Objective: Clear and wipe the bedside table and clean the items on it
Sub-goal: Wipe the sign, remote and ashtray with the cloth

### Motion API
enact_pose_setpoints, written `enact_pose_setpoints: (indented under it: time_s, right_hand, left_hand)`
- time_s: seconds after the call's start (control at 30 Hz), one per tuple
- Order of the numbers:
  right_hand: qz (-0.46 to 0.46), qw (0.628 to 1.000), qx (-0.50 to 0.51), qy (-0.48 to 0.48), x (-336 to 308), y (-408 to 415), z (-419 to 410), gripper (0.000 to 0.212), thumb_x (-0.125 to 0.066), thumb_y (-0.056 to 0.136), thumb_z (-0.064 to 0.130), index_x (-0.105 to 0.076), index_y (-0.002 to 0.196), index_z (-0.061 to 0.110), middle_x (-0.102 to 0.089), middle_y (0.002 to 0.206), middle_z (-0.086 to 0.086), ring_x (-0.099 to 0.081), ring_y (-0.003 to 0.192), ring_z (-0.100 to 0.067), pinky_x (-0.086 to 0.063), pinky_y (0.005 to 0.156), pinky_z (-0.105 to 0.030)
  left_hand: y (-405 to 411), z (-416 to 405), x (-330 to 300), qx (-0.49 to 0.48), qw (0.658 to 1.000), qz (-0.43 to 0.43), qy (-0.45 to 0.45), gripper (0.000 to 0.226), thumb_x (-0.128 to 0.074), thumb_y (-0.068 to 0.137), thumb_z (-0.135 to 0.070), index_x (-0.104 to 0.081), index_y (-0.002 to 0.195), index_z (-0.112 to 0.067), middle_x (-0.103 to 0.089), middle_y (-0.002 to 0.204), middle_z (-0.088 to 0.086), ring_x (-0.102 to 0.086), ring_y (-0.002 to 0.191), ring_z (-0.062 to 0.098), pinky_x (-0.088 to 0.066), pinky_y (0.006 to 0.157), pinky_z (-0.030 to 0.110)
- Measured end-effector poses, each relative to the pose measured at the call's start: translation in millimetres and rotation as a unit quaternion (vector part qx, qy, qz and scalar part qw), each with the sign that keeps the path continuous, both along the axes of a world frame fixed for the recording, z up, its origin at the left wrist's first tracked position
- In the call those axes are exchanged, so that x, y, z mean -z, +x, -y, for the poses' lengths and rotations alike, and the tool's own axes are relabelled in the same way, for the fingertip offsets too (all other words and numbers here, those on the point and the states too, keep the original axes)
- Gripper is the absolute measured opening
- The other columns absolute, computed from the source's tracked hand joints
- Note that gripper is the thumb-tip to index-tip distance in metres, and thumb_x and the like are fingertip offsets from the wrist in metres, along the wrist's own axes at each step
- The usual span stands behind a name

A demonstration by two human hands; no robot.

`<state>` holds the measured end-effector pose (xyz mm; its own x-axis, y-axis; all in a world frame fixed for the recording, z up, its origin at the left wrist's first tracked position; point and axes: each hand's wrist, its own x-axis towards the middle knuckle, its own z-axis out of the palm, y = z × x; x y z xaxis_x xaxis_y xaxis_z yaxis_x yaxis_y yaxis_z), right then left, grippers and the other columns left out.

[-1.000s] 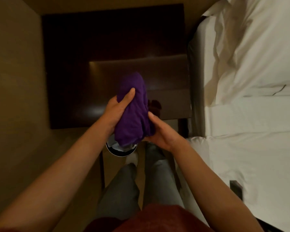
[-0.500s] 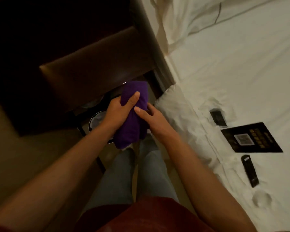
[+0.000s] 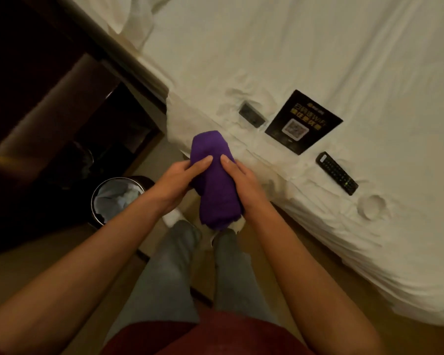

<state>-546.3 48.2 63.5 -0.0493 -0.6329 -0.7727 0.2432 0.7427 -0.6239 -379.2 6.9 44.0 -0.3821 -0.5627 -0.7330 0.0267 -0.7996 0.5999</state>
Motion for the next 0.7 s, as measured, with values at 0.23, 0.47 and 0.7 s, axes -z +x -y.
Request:
enact_pose_setpoints:
  time_s: [0.23,0.47,0.7]
  right_hand:
    - [0.118,0.985,0.125,0.010,5.2,-99.6,-56.2,0.037,-0.070,0.092,0.047,-0.078,0.114,0.019,-0.076,0.119,-0.010,-0.075,0.108,-0.026,-0.062,0.081,-0.035]
    - [-0.106,0.989,0.101,-0.036,12.4,-166.3,-87.7,0.035,-0.070,0.095,0.039,-0.062,0.129,0.034,-0.066,0.126,0.008,-0.065,0.118,-0.012,-0.058,0.079,-0.022]
    - [-0.098,0.985,0.035,-0.137,5.3,-141.6,-68.3,0.050,-0.063,0.089,0.068,-0.051,0.135,0.053,-0.066,0.123,0.023,-0.067,0.109,0.000,-0.061,0.080,-0.025]
  left_hand:
    - [-96.2,-22.4,-14.1,-0.010,0.998,0.063,-0.023,0.025,-0.075,0.090,-0.032,-0.070,0.113,-0.023,-0.078,0.110,-0.005,-0.073,0.106,0.013,-0.058,0.094,0.035]
    - [-156.6,-34.5,-22.5,-0.035,0.997,0.062,-0.024,0.031,-0.074,0.091,-0.026,-0.067,0.120,-0.021,-0.077,0.114,-0.002,-0.073,0.107,0.016,-0.058,0.093,0.036]
    - [-181.4,-44.5,-33.2,0.056,0.993,0.056,-0.086,0.030,-0.067,0.097,-0.028,-0.068,0.123,-0.014,-0.076,0.113,0.006,-0.073,0.107,0.022,-0.060,0.086,0.032]
